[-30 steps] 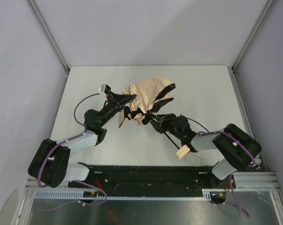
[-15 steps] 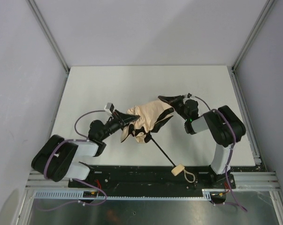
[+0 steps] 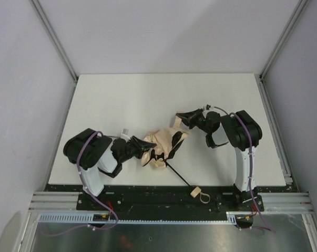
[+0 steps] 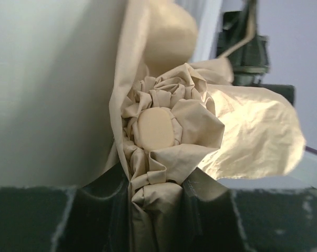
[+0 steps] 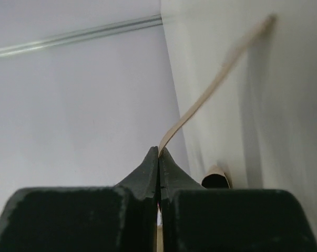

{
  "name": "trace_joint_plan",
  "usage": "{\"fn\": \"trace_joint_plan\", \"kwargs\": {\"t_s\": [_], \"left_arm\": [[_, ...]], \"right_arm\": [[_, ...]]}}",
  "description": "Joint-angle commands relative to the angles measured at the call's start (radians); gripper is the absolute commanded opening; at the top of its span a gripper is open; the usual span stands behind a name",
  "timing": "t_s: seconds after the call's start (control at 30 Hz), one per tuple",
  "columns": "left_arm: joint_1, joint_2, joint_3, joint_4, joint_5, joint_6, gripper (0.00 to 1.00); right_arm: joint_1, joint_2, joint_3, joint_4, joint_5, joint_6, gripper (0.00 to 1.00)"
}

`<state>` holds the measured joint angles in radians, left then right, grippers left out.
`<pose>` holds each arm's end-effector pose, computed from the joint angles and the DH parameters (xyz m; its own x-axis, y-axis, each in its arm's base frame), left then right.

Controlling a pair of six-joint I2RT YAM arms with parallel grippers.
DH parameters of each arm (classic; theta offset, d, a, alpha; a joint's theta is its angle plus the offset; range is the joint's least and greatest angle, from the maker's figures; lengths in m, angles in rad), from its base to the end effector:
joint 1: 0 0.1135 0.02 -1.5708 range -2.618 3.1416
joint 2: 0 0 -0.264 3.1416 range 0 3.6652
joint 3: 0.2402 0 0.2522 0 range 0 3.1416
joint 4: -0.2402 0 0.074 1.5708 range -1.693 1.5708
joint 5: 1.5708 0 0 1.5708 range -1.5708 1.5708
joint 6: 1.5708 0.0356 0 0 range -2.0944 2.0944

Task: Put away the umbrella

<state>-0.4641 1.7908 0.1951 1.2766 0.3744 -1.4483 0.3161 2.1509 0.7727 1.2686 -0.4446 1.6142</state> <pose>0.2027 -0.1160 0.0912 -0.7560 -0.6546 -0.0022 -0.1896 0.2221 -0.9564 0.3526 0.1314 0.0938 -0.6818 0.7260 0.0901 0.1337 0.0025 0.9910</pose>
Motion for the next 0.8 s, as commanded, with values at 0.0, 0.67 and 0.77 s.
{"fn": "trace_joint_plan", "kwargs": {"t_s": [0.0,0.67,0.77], "left_arm": [[-0.01,0.045,-0.013,0.181,-0.141,0.135,0.0],[0.078,0.11,0.175,0.037,-0.127,-0.087,0.0],[0.083,0.11,0.23,0.103,-0.034,-0.188,0.0]], "right_arm": [[-0.013,0.002,0.11,-0.02,-0.075,-0.209,0.0],[0.001,0.062,0.618,-0.823,-0.104,-0.705,0.0],[0.013,0.057,0.629,-0.83,-0.093,-0.685,0.0]]}}
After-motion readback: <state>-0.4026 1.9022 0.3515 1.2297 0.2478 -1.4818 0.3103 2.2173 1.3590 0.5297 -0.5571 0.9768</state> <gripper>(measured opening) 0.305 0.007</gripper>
